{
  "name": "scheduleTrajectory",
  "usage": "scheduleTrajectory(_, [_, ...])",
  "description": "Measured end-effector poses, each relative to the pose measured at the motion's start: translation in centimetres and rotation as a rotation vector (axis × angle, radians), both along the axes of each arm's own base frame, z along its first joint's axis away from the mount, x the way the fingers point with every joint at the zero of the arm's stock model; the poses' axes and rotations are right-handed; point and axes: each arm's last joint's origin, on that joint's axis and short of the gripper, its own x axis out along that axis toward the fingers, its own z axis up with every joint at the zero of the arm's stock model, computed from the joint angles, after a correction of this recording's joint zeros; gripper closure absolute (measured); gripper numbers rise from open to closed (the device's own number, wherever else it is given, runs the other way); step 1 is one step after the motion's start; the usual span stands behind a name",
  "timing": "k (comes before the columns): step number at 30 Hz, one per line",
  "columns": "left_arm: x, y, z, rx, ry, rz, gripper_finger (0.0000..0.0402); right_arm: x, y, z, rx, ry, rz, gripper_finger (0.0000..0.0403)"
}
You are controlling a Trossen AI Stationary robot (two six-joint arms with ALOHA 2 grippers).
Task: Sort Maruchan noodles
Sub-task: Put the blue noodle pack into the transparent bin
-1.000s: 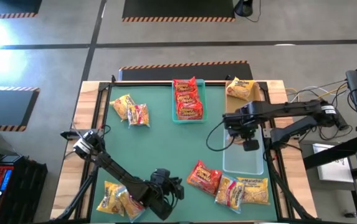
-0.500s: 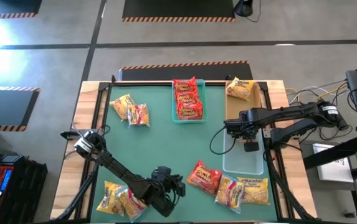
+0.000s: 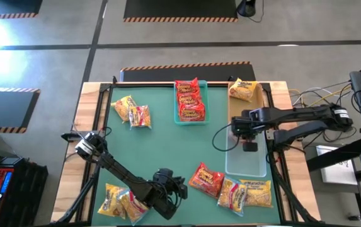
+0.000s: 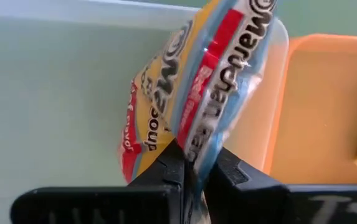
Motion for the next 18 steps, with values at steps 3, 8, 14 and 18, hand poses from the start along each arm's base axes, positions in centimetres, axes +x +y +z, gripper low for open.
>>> scheduleTrajectory(3, [0.0, 0.0, 0.0, 0.000, 0.000, 0.000, 0.0326, -0.1, -0.1, -0.1, -0.005, 0.007, -0.005, 0.0380])
scheduleTrajectory(8, [0.0, 0.0, 0.0, 0.000, 0.000, 0.000, 0.0326, 0.0, -0.3, -0.3, -0.044, 0.015, -0.032, 0.0389])
scheduleTrajectory(14, [0.0, 0.0, 0.0, 0.000, 0.001, 0.000, 0.0326, 0.2, -0.9, -0.6, -0.131, 0.044, -0.098, 0.0367])
scheduleTrajectory(18, [0.0, 0.0, 0.0, -0.004, 0.002, -0.002, 0.0326, 0.3, -1.1, -0.7, -0.129, 0.052, -0.115, 0.0334])
